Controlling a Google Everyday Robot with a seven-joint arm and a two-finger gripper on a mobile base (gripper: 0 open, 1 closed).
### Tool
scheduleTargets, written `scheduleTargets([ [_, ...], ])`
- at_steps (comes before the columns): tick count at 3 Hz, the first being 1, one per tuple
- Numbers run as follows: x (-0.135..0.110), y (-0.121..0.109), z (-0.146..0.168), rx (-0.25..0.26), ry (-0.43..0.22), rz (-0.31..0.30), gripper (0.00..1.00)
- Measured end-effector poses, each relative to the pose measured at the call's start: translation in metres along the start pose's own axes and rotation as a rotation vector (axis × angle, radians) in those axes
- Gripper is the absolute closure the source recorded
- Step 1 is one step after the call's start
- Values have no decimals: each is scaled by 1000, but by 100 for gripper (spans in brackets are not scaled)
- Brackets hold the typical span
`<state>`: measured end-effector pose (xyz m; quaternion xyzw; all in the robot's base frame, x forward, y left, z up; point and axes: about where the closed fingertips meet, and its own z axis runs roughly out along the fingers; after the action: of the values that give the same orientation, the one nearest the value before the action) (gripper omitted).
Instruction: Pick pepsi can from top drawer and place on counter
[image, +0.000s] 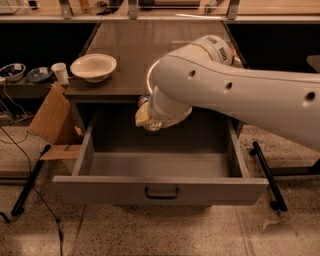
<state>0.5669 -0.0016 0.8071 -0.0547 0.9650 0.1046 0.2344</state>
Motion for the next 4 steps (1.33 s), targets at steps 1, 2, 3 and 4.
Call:
scheduleTargets([
  [1, -12, -2, -23, 7, -37, -9, 100],
  [2, -23, 3, -42, 3, -75, -24, 100],
  [3, -44, 33, -45, -39, -100, -74, 100],
  [4, -57, 58, -37, -59, -103, -106, 100],
])
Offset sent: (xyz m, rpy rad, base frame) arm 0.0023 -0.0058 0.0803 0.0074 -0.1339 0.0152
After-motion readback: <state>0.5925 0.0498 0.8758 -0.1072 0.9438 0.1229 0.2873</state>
